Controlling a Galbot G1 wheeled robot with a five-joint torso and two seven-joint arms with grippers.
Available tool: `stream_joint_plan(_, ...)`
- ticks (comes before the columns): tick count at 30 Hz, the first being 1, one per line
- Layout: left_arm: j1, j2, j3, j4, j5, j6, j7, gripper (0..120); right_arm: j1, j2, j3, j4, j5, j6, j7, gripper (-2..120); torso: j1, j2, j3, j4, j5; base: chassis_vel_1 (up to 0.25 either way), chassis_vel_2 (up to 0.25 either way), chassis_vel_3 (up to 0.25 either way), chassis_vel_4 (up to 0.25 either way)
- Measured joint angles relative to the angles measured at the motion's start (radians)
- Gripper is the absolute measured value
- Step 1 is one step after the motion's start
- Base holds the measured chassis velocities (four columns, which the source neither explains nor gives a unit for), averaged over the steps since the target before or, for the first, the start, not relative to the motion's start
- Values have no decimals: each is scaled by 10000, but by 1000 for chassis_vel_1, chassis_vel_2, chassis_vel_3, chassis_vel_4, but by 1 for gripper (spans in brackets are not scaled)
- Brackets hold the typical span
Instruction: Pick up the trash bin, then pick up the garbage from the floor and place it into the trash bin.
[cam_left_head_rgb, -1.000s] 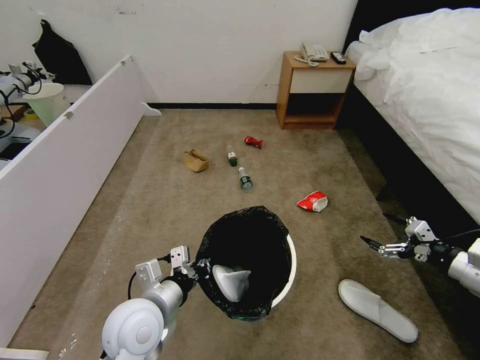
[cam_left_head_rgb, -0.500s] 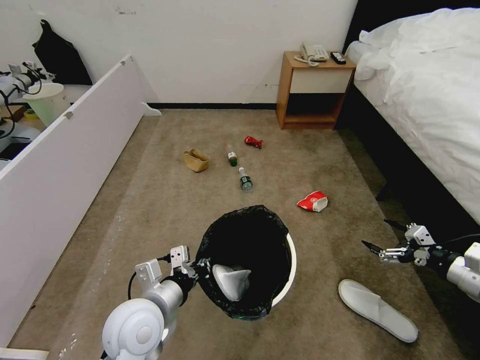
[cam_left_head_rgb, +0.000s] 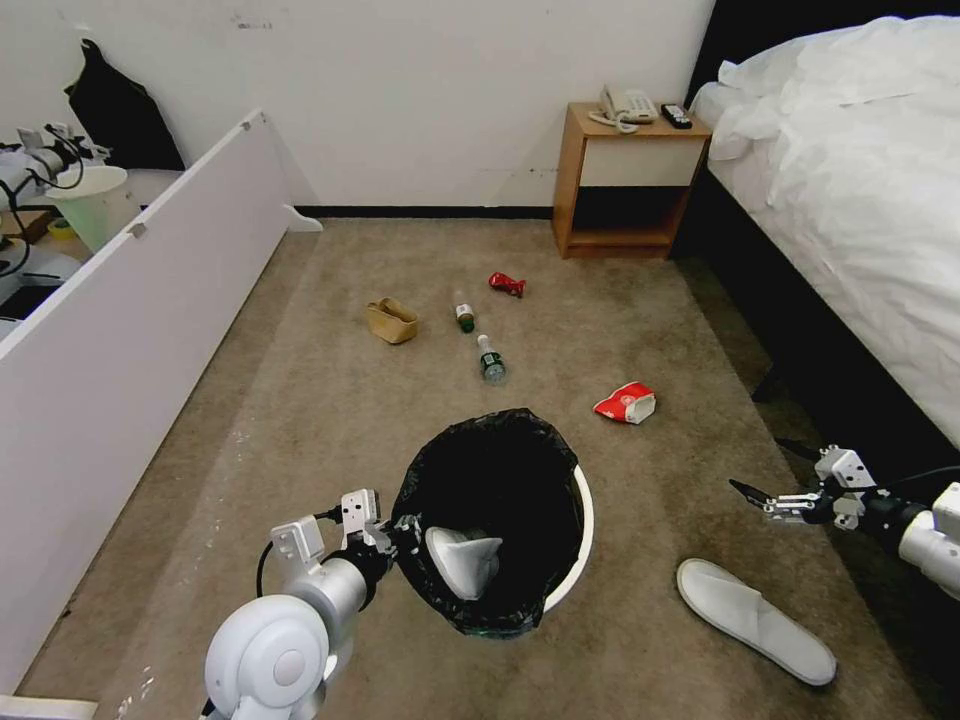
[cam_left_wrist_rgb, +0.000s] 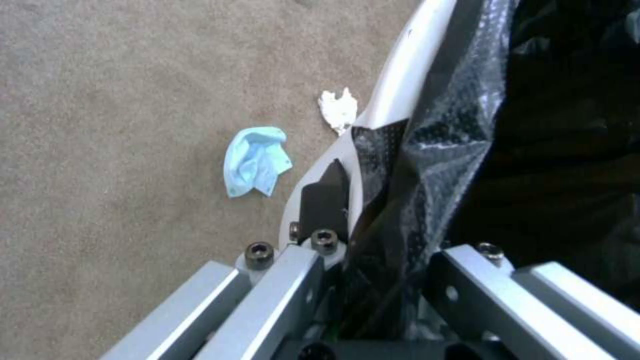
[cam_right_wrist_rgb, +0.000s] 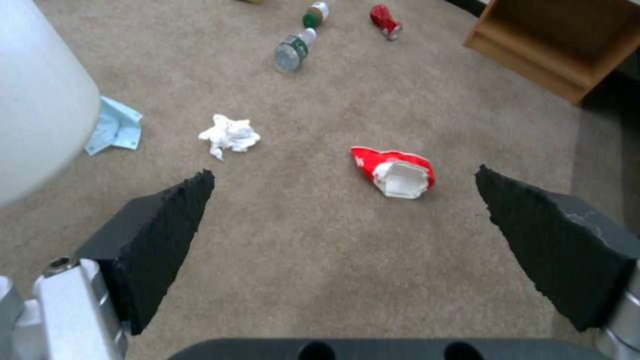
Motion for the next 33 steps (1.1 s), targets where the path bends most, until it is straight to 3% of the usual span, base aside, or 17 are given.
stream_joint_plan(33,-81,44,64,262,188,-49,155,2,21,-905,58,-941,72,12,-139,100,0,0,0,0,-1,0,0,0,0)
